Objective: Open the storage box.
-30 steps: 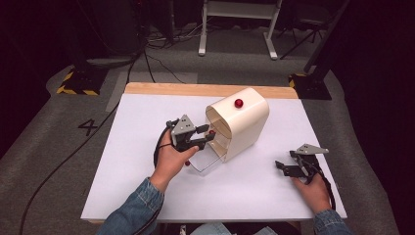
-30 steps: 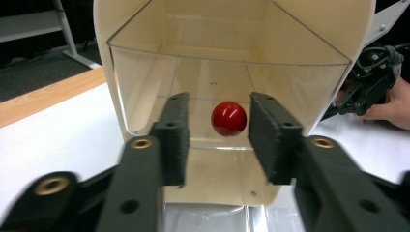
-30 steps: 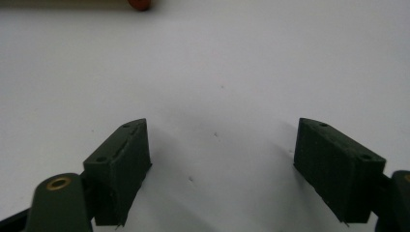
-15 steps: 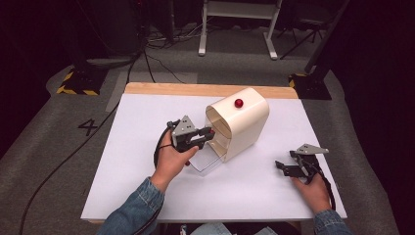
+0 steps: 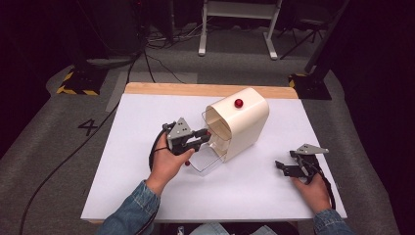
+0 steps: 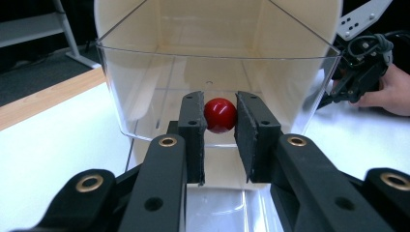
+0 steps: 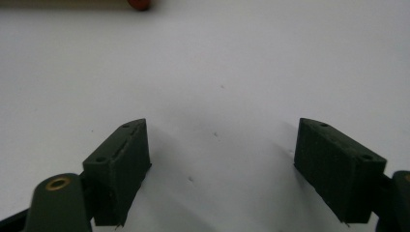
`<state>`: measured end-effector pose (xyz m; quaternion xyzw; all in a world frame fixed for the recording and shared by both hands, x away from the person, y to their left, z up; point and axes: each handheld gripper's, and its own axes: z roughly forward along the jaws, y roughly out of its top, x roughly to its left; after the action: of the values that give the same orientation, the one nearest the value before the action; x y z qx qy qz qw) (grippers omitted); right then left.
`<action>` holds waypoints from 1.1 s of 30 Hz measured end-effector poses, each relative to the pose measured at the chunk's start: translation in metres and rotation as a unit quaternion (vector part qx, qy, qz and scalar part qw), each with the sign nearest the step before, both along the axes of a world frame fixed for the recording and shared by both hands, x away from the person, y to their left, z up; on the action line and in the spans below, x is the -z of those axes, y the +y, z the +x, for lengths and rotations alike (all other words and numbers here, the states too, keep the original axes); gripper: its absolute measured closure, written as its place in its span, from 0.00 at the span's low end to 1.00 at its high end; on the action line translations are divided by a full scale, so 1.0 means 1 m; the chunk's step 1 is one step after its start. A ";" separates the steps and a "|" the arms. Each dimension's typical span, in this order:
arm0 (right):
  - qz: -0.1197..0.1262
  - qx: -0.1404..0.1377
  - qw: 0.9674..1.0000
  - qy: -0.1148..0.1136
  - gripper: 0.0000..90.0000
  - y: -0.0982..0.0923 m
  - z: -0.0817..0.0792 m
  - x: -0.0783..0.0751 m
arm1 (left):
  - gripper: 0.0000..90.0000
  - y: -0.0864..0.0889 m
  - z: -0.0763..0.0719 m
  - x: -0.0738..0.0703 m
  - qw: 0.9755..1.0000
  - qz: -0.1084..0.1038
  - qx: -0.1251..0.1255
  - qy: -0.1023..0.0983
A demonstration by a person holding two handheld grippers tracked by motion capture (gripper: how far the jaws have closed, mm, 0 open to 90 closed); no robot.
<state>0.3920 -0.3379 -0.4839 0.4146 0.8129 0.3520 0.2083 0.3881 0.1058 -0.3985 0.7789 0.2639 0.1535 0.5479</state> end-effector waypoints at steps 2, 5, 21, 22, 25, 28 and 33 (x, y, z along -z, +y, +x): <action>0.001 0.000 1.000 0.001 0.23 0.000 0.000 0.000 | 0.82 0.005 -0.005 -0.001 1.000 0.004 -0.001 0.000; 0.001 0.000 1.000 0.001 0.23 0.000 0.000 0.000 | 0.82 0.011 -0.011 -0.002 1.000 0.005 -0.006 -0.001; 0.003 0.000 1.000 0.004 0.23 -0.001 0.001 0.000 | 0.82 0.039 -0.038 -0.001 1.000 0.012 -0.024 0.002; 0.003 0.000 1.000 0.004 0.23 -0.001 0.001 0.000 | 0.82 0.040 -0.039 -0.001 1.000 0.012 -0.025 0.002; 0.004 0.000 1.000 0.004 0.23 -0.001 0.001 0.000 | 0.82 0.042 -0.039 0.000 1.000 0.014 -0.025 0.004; 0.004 0.000 1.000 0.004 0.23 -0.001 0.001 0.000 | 0.82 0.043 -0.039 0.001 1.000 0.012 -0.022 0.007; 0.004 0.000 1.000 0.004 0.23 -0.001 0.001 0.000 | 0.69 0.047 -0.038 0.006 1.000 0.006 -0.017 0.024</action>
<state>0.3928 -0.3385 -0.4839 0.4167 0.8125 0.3534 0.2034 0.3504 0.1530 -0.4041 0.7807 0.2894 0.1460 0.5342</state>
